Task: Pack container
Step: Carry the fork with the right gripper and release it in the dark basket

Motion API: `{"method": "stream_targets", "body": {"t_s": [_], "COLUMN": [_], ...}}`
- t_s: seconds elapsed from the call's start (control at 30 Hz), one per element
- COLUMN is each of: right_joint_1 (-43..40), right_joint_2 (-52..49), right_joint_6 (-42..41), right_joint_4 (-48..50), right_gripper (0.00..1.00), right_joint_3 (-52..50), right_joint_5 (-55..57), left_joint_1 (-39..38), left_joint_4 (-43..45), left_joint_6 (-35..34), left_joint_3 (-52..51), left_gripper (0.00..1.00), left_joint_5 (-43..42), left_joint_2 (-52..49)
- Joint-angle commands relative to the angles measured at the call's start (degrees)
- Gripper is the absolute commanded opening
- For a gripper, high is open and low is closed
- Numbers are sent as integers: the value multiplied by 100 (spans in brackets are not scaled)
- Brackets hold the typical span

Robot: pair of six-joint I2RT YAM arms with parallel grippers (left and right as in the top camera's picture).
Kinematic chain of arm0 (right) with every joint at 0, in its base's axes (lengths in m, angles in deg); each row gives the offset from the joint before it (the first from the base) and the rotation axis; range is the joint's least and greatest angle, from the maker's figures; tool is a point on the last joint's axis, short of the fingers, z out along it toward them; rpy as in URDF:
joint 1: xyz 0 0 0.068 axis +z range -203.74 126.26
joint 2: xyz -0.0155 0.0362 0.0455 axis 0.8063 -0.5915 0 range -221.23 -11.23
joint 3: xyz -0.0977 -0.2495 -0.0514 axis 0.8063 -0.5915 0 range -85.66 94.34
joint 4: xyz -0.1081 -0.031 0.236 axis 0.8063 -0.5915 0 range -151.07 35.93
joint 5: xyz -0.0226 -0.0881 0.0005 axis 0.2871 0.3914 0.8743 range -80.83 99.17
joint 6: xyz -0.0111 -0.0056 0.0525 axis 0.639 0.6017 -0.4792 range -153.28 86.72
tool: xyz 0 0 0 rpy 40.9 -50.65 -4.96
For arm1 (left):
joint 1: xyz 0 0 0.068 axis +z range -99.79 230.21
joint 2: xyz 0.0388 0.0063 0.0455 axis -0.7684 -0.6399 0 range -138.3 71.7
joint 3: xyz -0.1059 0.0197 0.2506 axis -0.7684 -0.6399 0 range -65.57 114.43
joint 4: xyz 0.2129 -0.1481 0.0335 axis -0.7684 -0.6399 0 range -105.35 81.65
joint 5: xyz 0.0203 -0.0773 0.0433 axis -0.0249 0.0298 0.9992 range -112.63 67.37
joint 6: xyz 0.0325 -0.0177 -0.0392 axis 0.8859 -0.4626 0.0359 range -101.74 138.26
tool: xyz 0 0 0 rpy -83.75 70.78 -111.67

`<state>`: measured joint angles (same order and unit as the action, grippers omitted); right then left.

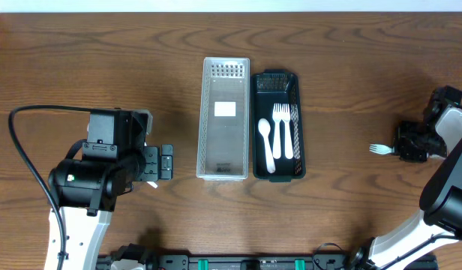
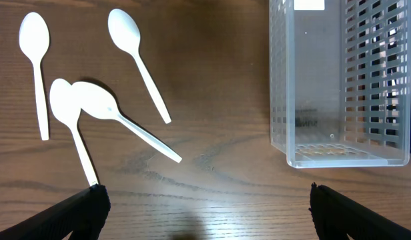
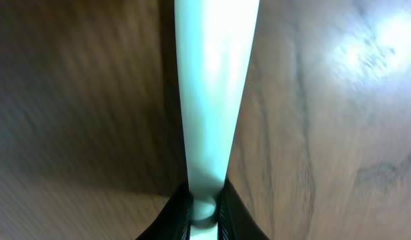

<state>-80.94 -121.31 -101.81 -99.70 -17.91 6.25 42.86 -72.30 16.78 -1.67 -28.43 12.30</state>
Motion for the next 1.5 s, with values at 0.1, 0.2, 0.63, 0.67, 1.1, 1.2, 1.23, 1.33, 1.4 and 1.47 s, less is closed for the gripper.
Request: {"method": "stream_targets", "body": {"t_s": [0.1,0.2,0.63,0.67,1.1,1.2,1.23,1.33,1.4,1.47], "right_joint_1": [214,455,2734,2944,4758,5060,5136,5333,5423,5501], "right_joint_2": [212,522,2127,2124,1692,1375,1276,901,610,299], "right_joint_6": [1683,2450,4854,4933,4933,4933,4933,4933,4933,4933], "right_joint_4": [-4,-11,-1091,-1270,-2157,-2210,-2205,-2173,-2142,-2098], "right_gripper": [1,1,1,1,1,1,1,1,1,1], "right_joint_3": [85,212,1744,1937,2446,2446,2446,2446,2446,2446], "right_joint_5": [208,210,232,247,262,262,262,245,240,232], "left_joint_1": [-13,-13,-13,-13,-13,-13,-13,-13,-13,-13], "left_joint_4": [-11,-7,-9,-9,-13,-24,-33,-37,-37,-33], "left_joint_6": [13,13,13,13,13,13,13,13,13,13], "left_joint_3": [94,94,94,94,94,94,94,94,94,94], "left_gripper": [98,98,98,98,98,98,98,98,98,98], "left_joint_5": [39,42,42,42,42,42,42,42,42,42], "left_joint_2": [31,31,31,31,31,31,31,31,31,31]}}
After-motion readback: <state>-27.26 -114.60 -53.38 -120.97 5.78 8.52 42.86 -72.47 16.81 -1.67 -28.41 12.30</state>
